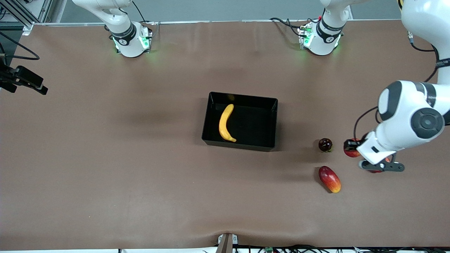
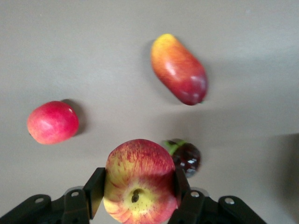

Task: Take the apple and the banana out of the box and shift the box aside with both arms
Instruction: 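Carry the apple with the left gripper beside the other fruits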

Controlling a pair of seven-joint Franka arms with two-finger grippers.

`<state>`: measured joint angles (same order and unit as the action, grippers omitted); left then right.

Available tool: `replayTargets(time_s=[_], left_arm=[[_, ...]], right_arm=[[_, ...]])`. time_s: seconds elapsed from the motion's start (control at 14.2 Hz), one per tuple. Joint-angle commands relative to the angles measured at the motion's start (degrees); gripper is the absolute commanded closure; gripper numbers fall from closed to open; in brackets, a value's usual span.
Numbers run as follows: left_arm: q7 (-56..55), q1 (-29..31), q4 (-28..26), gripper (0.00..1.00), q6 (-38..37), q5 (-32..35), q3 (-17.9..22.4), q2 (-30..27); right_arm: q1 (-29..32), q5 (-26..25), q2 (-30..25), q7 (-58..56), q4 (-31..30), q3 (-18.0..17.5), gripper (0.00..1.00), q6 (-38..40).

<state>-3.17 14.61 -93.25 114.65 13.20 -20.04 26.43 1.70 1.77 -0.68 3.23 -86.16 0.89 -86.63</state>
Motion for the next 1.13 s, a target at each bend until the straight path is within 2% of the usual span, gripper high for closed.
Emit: replayTargets(time_s=[0.0,0.35,1.06], left_arm=[[3.8,4.3,-3.7,1.00,5.2,-0.1,-0.8,1.2],[9.9,10.0,-9.2,1.00,13.9,-0.2,-0.9,4.4],[12.1,11.5,-13.0,1.00,16.6,-1.8,-1.1,5.7]], right_arm=[[-0.2,-0.1,0.2,-0.1,0.6,0.0,0.00,0.2],[-0.2,-0.2,0.3,-0.1,0.6,0.0,0.00,0.2],[-0.1,-0.2,0.3,-0.1,0.6,0.0,0.00,0.3]])
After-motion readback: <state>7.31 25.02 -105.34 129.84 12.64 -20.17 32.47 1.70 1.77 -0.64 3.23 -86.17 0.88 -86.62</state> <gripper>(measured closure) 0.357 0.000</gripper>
